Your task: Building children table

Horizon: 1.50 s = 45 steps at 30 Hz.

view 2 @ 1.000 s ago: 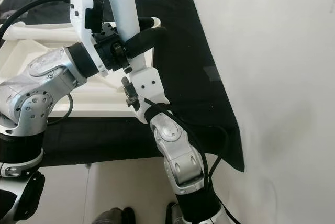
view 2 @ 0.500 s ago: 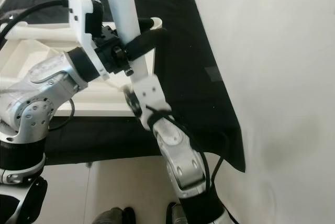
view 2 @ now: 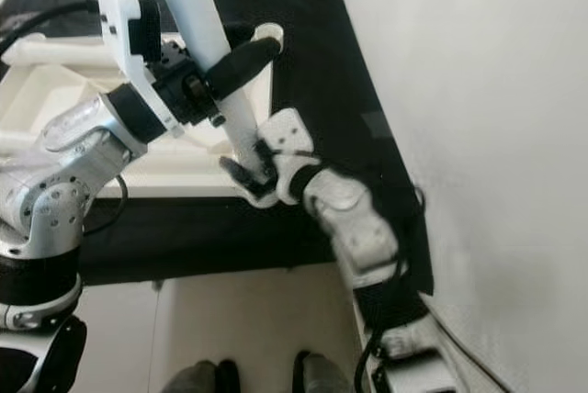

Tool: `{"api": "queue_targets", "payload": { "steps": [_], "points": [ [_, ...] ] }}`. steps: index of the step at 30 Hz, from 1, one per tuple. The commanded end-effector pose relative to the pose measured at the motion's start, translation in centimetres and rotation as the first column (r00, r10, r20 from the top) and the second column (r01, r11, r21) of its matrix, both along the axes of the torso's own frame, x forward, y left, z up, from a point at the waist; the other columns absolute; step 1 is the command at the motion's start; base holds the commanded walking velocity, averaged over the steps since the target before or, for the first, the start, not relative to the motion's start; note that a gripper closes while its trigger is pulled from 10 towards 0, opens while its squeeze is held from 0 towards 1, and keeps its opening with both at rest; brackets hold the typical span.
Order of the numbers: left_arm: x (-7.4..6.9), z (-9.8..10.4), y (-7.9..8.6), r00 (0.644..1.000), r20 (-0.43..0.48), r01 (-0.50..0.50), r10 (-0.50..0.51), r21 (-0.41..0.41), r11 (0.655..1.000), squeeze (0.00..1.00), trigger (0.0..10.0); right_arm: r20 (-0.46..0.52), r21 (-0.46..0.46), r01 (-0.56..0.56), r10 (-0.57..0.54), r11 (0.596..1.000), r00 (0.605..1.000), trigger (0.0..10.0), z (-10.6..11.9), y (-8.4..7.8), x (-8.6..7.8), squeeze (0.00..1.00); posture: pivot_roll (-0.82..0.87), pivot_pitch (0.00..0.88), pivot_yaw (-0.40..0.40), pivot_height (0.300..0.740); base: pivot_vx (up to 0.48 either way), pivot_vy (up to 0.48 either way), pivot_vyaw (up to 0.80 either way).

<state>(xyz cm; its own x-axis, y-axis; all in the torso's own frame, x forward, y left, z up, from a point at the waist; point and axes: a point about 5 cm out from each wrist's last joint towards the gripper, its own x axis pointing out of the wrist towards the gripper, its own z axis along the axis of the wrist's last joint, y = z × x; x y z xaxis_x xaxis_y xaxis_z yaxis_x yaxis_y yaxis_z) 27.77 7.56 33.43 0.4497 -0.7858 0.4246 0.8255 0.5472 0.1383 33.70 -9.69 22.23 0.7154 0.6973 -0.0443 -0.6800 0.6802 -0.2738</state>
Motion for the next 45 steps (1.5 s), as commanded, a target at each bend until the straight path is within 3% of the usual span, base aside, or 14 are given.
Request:
{"api": "queue_targets", "payload": {
  "steps": [1, 7, 9, 10, 12, 16, 19, 21, 22, 24, 27, 28, 32, 45],
  "points": [
    [-1.4, -0.8, -2.3, 0.987, -0.017, 0.158, -0.158, 0.03, 0.987, 0.0, 0.0, 0.017, -0.018, -0.141, 0.141, 0.99, 0.99, 10.0, 0.6, 1.1, 0.2, 0.0, 0.04, 0.19, 0.036, 0.74, 0.0, 0.0, 0.0],
    [-1.4, -0.9, -2.4, 0.987, -0.021, 0.161, -0.16, 0.027, 0.987, 0.0, 0.0, 0.01, -0.039, -0.288, 0.288, 0.957, 0.958, 10.0, 1.2, 1.4, 0.5, 0.0, 0.04, 0.189, 0.036, 0.74, 0.0, 0.0, 0.0],
    [-1.5, -1.0, -2.4, 0.987, -0.024, 0.161, -0.16, 0.026, 0.987, 0.0, 0.0, 0.0, -0.068, -0.385, 0.386, 0.92, 0.923, 10.0, 1.5, 1.7, 0.4, 0.0, 0.05, 0.193, 0.034, 0.74, 0.0, 0.0, 0.0],
    [-1.5, -1.0, -2.4, 0.987, -0.024, 0.161, -0.16, 0.026, 0.987, 0.0, 0.0, 0.0, -0.068, -0.385, 0.386, 0.92, 0.923, 10.0, 1.5, 1.7, 0.4, 0.0, 0.05, 0.193, 0.034, 0.74, 0.0, 0.0, 0.0],
    [-1.6, -1.0, -2.3, 0.986, -0.03, 0.163, -0.163, 0.016, 0.986, 0.0, 0.0, 0.005, -0.083, -0.494, 0.496, 0.866, 0.868, 10.0, 2.5, 1.9, 0.2, 0.0, 0.05, 0.189, 0.028, 0.74, 0.0, 0.0, 0.0],
    [-1.6, -1.1, -2.0, 0.983, -0.035, 0.18, -0.18, 0.016, 0.983, 0.0, 0.0, 0.009, -0.076, -0.525, 0.527, 0.848, 0.85, 10.0, 3.2, 2.0, 0.4, 0.0, 0.04, 0.185, 0.024, 0.74, 0.0, 0.0, 0.0],
    [-1.8, -1.1, -1.7, 0.97, -0.022, 0.242, -0.241, 0.028, 0.97, 0.0, 0.0, -0.01, -0.088, -0.568, 0.569, 0.818, 0.822, 10.0, 3.2, 2.2, 0.2, 0.0, 0.04, 0.179, 0.02, 0.74, 0.0, 0.0, 0.0],
    [-2.0, -1.0, -1.4, 0.945, 0.002, 0.325, -0.326, 0.058, 0.944, 0.0, 0.0, -0.048, -0.099, -0.631, 0.629, 0.77, 0.776, 10.0, 2.9, 2.4, -0.3, 0.0, 0.04, 0.175, 0.02, 0.74, 0.0, 0.0, 0.0],
    [-2.0, -1.0, -1.4, 0.945, 0.002, 0.325, -0.326, 0.058, 0.944, 0.0, 0.0, -0.048, -0.099, -0.631, 0.629, 0.77, 0.776, 10.0, 2.9, 2.4, -0.3, 0.0, 0.04, 0.175, 0.02, 0.74, 0.0, 0.0, 0.0],
    [-2.0, -0.3, -0.9, 0.915, 0.029, 0.4, -0.403, 0.075, 0.913, 0.0, 0.0, -0.079, -0.105, -0.673, 0.669, 0.732, 0.739, 10.0, 2.6, 2.6, -0.8, 0.0, 0.04, 0.171, 0.019, 0.74, 0.0, 0.0, 0.0],
    [-1.9, 0.2, -0.8, 0.885, 0.05, 0.457, -0.463, 0.093, 0.884, 0.0, 0.0, -0.088, -0.096, -0.695, 0.689, 0.712, 0.719, 10.0, 2.5, 2.7, -0.9, 0.0, 0.03, 0.168, 0.017, 0.74, 0.0, 0.0, 0.0],
    [-1.8, 0.3, -0.9, 0.854, 0.064, 0.504, -0.516, 0.143, 0.852, 0.0, 0.0, -0.086, -0.08, -0.703, 0.698, 0.706, 0.711, 0.0, 2.5, 2.8, -0.9, 0.0, 0.03, 0.167, 0.017, 0.74, 0.0, 0.0, 0.0],
    [-1.7, 0.8, -1.2, 0.815, 0.08, 0.56, -0.573, 0.139, 0.817, 0.0, 0.0, -0.075, -0.067, -0.707, 0.703, 0.704, 0.708, 0.0, 2.6, 2.7, -0.7, 0.0, 0.02, 0.158, 0.014, 0.74, 0.0, 0.0, 0.0],
    [-1.0, 1.3, -1.4, 0.76, 0.117, 0.616, -0.639, 0.185, 0.766, 0.0, 0.0, -0.02, -0.035, -0.7, 0.7, 0.713, 0.714, 0.0, 3.3, 3.1, -0.6, 0.0, 0.01, 0.145, 0.021, 0.74, 0.0, 0.0, 0.0]
  ]
}}
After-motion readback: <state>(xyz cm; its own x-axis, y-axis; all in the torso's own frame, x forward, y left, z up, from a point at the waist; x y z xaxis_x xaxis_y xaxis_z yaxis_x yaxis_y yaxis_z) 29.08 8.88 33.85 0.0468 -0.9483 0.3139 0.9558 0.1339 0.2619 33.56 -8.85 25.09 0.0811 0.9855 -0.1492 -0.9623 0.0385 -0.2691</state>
